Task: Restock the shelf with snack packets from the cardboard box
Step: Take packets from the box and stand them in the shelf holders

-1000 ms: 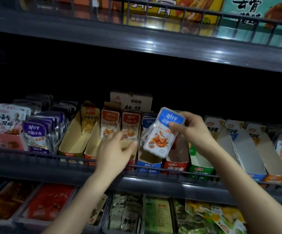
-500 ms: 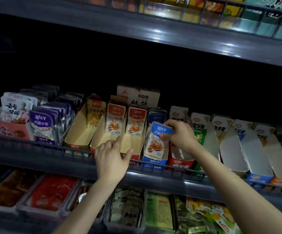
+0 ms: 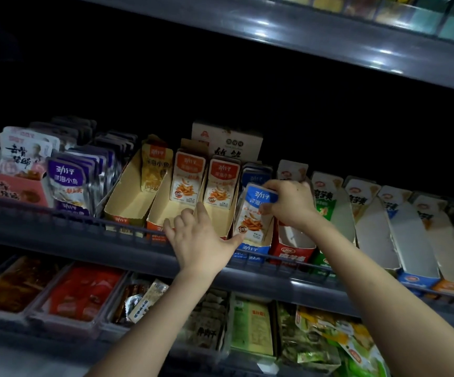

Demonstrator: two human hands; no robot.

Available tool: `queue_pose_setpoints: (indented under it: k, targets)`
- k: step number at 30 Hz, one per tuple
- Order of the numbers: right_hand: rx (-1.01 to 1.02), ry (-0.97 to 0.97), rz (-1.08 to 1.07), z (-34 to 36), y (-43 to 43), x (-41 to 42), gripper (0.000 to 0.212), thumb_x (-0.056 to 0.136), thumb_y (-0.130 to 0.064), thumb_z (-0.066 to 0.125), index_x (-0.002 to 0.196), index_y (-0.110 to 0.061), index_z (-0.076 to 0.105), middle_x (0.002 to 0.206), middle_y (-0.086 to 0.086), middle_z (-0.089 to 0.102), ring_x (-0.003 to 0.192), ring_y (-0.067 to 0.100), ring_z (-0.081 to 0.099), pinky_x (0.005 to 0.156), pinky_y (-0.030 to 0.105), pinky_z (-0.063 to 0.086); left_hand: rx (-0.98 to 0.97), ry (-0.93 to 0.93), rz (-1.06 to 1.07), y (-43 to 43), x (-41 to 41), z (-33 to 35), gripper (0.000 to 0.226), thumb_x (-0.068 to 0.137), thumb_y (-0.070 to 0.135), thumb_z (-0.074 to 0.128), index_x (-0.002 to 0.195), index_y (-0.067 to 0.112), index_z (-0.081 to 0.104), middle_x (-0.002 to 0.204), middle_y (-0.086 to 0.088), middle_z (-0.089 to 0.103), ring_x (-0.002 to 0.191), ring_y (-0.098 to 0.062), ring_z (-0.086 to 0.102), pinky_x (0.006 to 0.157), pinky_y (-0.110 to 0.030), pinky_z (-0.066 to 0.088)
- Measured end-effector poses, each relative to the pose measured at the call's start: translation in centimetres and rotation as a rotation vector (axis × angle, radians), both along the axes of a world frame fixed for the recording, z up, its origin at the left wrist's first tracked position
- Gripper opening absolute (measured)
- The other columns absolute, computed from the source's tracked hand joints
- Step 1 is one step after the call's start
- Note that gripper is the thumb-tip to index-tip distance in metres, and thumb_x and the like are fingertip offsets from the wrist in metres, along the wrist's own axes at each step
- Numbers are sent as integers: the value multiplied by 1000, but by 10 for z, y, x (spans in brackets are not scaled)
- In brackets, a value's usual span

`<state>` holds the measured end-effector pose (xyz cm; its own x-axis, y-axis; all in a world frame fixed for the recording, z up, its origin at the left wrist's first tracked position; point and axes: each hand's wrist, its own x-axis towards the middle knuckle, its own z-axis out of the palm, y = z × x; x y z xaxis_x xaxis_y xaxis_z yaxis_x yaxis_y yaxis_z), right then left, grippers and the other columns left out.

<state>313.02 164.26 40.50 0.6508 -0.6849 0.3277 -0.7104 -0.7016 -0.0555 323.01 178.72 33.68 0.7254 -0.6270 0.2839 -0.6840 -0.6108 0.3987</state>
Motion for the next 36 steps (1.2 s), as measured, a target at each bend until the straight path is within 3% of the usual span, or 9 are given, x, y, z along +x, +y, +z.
queue_pose_setpoints:
  k: [8,13,15,19,22,25,29,31,36]
  targets:
    - [-149,-68,-48,-9,-16,15,40,87,-38,66,123,-22,61,109,2,69,102,22,62,87,36,45,-26,-8,15,3,1,-5,117,65,87,44,149,8,22,138,-12,44,127,-29,40,114,-44,16]
    - [-206,-60,-73,-13,-21,20,37,88,-38,64,122,-23,61,106,3,68,98,23,60,76,31,41,-23,-13,15,2,1,-5,114,67,85,47,148,8,25,136,-13,46,125,-29,42,113,-44,16]
    - [-245,-66,-85,-15,-22,22,38,86,-38,67,121,-22,63,103,7,67,98,28,60,80,34,43,-36,-13,15,2,0,-6,114,67,84,48,147,7,26,135,-13,47,124,-30,42,113,-44,16]
    - [-256,-114,-82,-21,-22,23,34,73,-26,80,103,-12,71,92,15,69,88,37,62,82,51,49,-49,-6,17,2,0,-6,114,66,84,49,147,7,27,136,-14,47,125,-30,42,113,-45,14]
    - [-253,-163,-64,-21,-21,21,27,69,-25,83,89,-11,71,83,14,68,81,37,64,79,48,49,-52,-4,13,2,0,-5,113,67,83,49,147,7,27,136,-14,46,126,-30,42,113,-45,14]
    - [-226,-93,-103,-20,-22,17,31,84,-37,67,108,-18,66,97,4,67,94,27,60,84,36,38,-55,-17,18,1,1,-7,113,67,83,49,147,6,28,135,-14,48,124,-30,44,113,-45,15]
    - [-254,-62,-110,-17,-18,12,40,88,-43,60,121,-20,59,109,2,64,105,25,55,90,36,32,-122,-43,32,0,1,-12,112,64,81,56,141,1,39,125,-20,55,116,-36,51,110,-48,22]
    - [-265,-62,-109,-14,-13,7,45,88,-44,61,127,-22,55,115,2,62,111,25,52,93,36,27,-81,-21,25,0,1,-9,114,66,82,51,145,3,31,132,-18,50,122,-33,45,112,-47,18]
    - [-327,-293,-45,-20,20,-34,43,76,-37,74,114,-19,66,107,8,65,102,32,55,82,39,30,-101,16,-9,14,0,3,105,73,77,51,148,8,24,140,-17,42,130,-32,36,112,-46,17]
